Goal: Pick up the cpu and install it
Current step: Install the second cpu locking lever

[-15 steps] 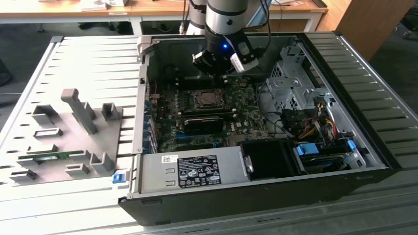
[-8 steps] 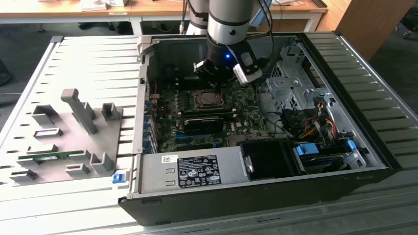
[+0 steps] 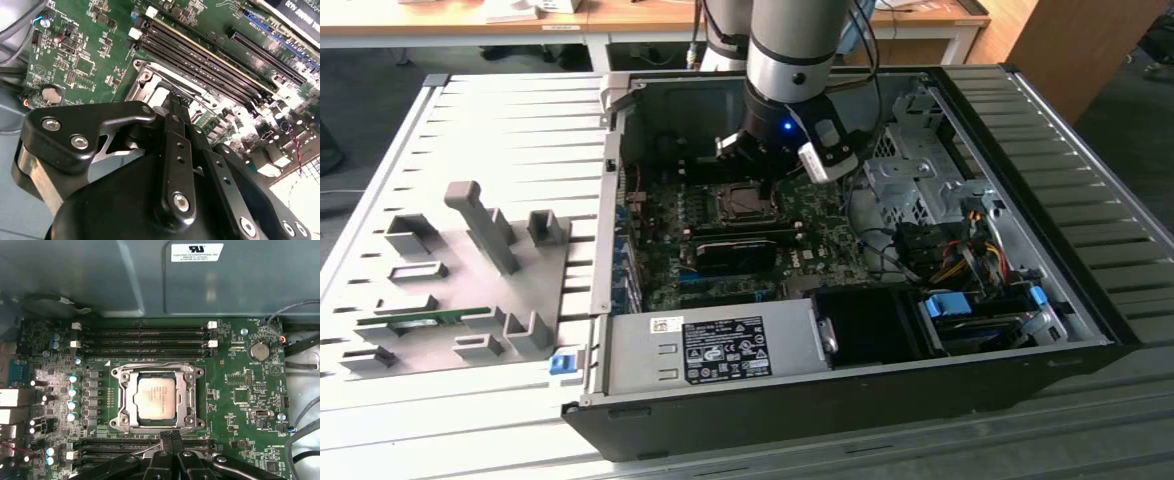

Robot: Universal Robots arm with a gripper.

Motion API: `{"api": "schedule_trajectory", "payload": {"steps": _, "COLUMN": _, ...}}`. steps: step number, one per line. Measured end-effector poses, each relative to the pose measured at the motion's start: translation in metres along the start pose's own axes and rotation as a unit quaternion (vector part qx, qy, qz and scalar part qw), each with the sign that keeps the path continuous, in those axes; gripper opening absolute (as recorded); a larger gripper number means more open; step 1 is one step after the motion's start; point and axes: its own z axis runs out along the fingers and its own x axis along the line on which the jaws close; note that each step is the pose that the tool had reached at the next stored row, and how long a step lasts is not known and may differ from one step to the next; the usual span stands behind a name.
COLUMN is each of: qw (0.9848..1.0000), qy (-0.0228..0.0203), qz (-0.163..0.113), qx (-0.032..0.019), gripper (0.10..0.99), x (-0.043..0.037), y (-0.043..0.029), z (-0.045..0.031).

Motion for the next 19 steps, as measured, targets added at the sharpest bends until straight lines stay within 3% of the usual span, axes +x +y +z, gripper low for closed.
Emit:
{"api": "schedule_trajectory", "payload": {"steps": 4, "qw": 1.0, "qy": 0.0001, "qz": 0.0, "qx": 0.0001, "gripper": 0.106, "x": 0.0014, "y": -0.0011, "z": 0.0054}}
{"api": "schedule_trajectory", "payload": {"steps": 14, "qw": 1.0, "qy": 0.0001, "qz": 0.0, "qx": 0.0001, "gripper": 0.106, "x": 0.0108, "y": -0.0022, "z": 0.009}}
{"api": "schedule_trajectory", "payload": {"steps": 19, "qw": 1.0, "qy": 0.0001, "qz": -0.001, "qx": -0.0001, "gripper": 0.106, "x": 0.0223, "y": -0.0036, "z": 0.0099}}
